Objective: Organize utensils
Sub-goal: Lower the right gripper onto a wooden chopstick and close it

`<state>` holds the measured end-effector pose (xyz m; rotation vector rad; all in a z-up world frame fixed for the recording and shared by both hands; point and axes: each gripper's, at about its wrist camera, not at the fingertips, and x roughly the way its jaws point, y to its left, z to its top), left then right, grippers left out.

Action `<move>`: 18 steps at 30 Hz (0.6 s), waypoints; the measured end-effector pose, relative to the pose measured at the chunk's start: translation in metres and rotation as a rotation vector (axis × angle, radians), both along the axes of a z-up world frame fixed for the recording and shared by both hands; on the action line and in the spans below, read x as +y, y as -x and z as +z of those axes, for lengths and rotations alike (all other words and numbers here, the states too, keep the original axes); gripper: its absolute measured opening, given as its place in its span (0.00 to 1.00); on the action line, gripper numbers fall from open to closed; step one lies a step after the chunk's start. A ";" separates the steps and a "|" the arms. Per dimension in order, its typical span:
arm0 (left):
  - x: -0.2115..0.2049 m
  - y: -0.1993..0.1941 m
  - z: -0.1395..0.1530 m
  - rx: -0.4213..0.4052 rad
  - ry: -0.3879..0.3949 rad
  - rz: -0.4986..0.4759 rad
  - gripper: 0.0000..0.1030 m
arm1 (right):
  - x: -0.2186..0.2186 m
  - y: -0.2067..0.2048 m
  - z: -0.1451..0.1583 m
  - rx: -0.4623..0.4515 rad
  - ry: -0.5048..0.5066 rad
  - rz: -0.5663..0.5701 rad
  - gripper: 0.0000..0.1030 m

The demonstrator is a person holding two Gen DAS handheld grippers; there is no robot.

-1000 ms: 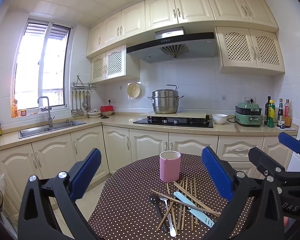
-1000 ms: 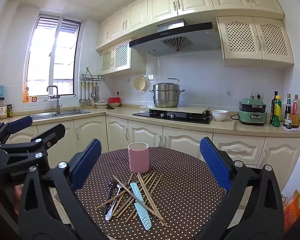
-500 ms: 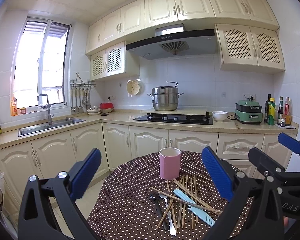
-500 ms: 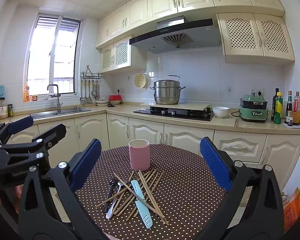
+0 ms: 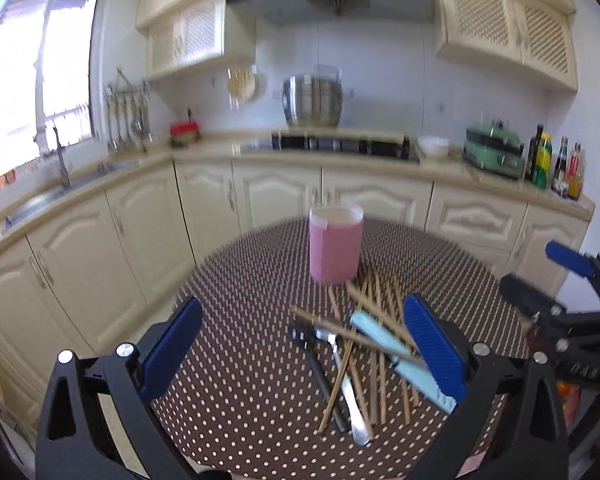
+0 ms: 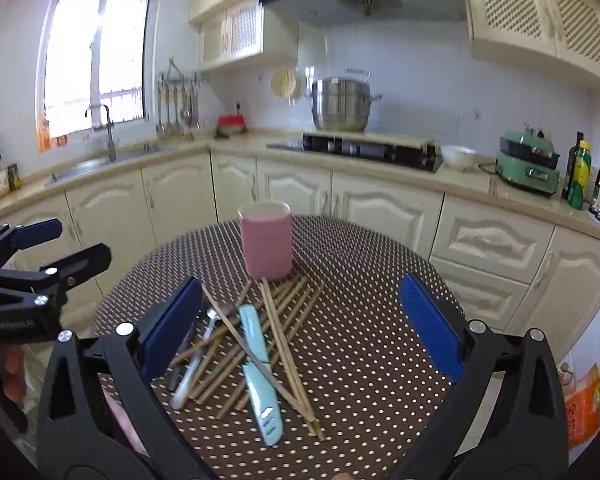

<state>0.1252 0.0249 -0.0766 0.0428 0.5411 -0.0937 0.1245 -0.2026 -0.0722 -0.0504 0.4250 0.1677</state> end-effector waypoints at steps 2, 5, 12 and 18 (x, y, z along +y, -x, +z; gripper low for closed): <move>0.009 -0.021 -0.020 0.099 0.013 -0.012 0.96 | -0.004 -0.015 -0.010 0.032 0.010 0.005 0.94; 0.015 -0.044 -0.052 0.212 0.027 -0.030 0.95 | -0.007 -0.038 -0.024 0.096 0.040 0.006 0.94; 0.002 -0.082 -0.097 0.396 0.096 -0.114 0.69 | -0.011 -0.086 -0.059 0.272 0.056 0.066 0.90; -0.015 -0.122 -0.099 0.475 0.186 -0.092 0.65 | -0.016 -0.100 -0.072 0.323 0.037 0.090 0.88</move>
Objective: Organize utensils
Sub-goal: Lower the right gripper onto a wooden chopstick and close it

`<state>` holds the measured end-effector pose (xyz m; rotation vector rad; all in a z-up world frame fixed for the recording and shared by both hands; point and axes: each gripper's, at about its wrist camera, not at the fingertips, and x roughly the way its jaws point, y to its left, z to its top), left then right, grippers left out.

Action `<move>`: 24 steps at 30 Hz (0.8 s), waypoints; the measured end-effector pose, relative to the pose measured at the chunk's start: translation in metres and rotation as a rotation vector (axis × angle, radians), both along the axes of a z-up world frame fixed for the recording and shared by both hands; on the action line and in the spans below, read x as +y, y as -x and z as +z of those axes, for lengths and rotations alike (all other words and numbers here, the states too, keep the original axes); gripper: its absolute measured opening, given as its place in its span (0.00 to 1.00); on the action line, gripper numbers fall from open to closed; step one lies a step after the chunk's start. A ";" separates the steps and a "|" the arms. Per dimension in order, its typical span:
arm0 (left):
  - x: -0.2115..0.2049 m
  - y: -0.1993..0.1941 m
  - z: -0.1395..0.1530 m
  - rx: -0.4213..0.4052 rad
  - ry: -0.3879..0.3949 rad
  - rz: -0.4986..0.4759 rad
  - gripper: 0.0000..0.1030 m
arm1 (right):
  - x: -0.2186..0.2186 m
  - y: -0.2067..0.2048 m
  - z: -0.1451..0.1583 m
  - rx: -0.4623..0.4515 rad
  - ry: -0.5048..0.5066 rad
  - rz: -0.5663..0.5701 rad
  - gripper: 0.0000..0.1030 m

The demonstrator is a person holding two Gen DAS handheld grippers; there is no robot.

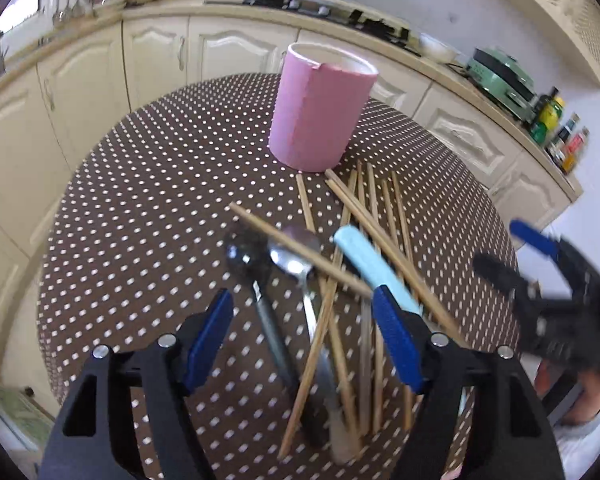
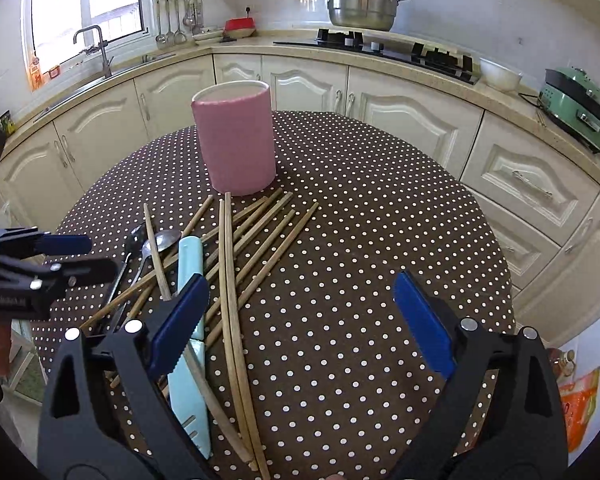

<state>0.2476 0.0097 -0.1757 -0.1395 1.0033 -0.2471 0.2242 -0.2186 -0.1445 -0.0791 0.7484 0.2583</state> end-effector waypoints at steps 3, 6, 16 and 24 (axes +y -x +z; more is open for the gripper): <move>-0.015 -0.021 -0.007 0.052 -0.028 0.012 0.54 | -0.004 -0.011 -0.006 0.028 -0.019 0.012 0.86; -0.024 -0.038 -0.018 0.112 -0.025 0.027 0.42 | -0.006 -0.018 -0.010 0.046 -0.037 0.026 0.86; -0.019 -0.047 -0.015 0.132 0.010 0.068 0.13 | -0.006 -0.042 -0.016 0.131 -0.082 0.097 0.86; 0.011 -0.025 0.000 0.091 0.066 0.063 0.06 | 0.011 -0.066 -0.022 0.253 -0.074 0.181 0.46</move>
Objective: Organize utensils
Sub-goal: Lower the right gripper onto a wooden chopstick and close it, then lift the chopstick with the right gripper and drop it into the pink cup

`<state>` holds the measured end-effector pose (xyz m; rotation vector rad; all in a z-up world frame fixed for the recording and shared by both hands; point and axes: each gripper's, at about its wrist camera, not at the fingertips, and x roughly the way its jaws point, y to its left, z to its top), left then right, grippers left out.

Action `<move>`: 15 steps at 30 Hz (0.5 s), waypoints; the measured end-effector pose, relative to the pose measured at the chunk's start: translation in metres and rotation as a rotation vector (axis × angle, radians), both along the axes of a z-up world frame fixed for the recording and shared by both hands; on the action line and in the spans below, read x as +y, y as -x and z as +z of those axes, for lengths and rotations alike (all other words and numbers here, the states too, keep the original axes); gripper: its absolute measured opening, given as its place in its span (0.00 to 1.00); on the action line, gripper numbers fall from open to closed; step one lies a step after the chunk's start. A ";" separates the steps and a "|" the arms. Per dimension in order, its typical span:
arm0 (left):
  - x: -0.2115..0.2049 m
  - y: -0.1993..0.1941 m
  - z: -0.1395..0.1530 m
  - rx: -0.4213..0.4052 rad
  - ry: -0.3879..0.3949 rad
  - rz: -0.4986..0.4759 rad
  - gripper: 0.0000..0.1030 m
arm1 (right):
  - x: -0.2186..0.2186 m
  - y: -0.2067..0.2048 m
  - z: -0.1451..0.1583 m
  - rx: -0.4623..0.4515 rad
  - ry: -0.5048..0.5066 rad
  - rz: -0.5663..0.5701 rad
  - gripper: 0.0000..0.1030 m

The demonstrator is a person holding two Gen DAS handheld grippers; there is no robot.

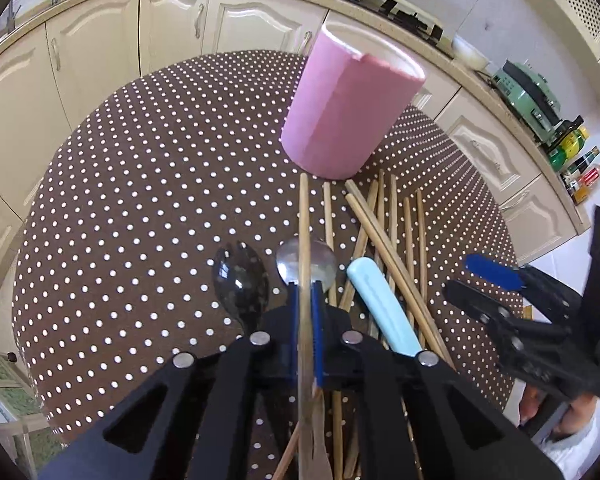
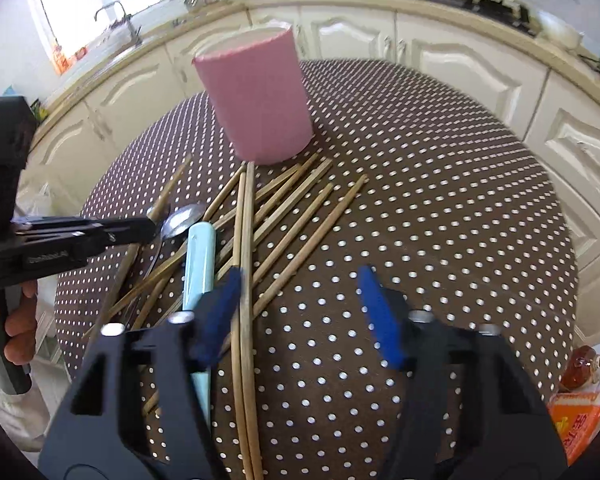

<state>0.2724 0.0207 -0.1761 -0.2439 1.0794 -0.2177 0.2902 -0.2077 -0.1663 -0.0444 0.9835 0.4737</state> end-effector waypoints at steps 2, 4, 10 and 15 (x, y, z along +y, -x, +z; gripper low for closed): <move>0.004 0.004 0.005 -0.016 0.018 -0.007 0.06 | 0.006 -0.004 0.001 0.018 0.006 0.023 0.46; 0.007 0.008 0.010 -0.028 0.019 -0.008 0.06 | 0.015 -0.009 0.002 0.035 0.026 0.055 0.35; 0.014 0.017 0.021 -0.065 0.033 -0.014 0.06 | 0.039 -0.026 -0.005 0.098 0.105 0.109 0.26; 0.015 0.018 0.024 -0.073 0.031 -0.017 0.06 | 0.050 -0.038 -0.003 0.136 0.142 0.130 0.20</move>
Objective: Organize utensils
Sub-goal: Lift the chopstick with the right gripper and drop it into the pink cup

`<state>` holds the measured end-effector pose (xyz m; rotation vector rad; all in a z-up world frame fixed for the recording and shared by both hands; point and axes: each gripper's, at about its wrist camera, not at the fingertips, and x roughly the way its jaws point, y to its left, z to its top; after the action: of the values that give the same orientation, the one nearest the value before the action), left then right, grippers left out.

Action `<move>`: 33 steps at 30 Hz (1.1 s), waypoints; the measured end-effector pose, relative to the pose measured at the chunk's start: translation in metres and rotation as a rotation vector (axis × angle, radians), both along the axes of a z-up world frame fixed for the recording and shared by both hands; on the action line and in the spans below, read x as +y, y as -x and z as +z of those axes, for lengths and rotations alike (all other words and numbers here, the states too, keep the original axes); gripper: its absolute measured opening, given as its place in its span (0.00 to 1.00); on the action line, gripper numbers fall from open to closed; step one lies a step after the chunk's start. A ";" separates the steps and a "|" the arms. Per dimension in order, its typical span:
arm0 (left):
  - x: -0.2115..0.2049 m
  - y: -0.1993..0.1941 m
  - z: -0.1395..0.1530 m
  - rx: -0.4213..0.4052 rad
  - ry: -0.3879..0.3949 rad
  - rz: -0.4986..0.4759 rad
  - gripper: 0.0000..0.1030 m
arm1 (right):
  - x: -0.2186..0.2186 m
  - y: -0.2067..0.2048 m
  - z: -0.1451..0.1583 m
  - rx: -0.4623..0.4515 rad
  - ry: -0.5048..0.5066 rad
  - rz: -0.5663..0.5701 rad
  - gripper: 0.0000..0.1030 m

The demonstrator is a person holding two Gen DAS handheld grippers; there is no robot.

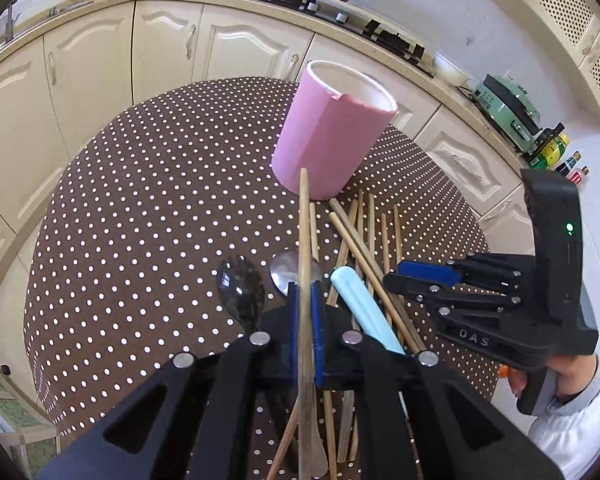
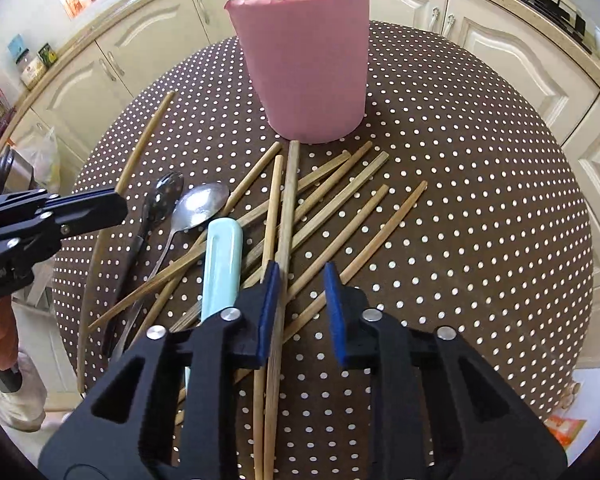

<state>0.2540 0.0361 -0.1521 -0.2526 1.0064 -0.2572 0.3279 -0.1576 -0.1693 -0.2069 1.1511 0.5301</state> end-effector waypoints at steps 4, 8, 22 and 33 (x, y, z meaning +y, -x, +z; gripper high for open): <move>0.001 0.001 0.003 -0.010 -0.005 -0.005 0.06 | 0.013 -0.010 -0.002 0.048 0.058 0.046 0.15; -0.002 -0.001 0.008 -0.022 0.003 -0.009 0.06 | 0.025 -0.013 -0.005 0.056 0.060 0.048 0.07; -0.015 0.013 0.088 -0.367 0.073 -0.070 0.06 | -0.032 -0.003 0.091 -0.232 -0.325 -0.022 0.05; -0.041 -0.028 0.173 -0.772 0.020 0.006 0.06 | -0.044 -0.025 0.168 -0.718 -0.588 -0.192 0.06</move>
<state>0.2822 -0.0052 0.0212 -0.1515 0.2396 -0.3246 0.3532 -0.2019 -0.0010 0.2137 0.2845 0.5379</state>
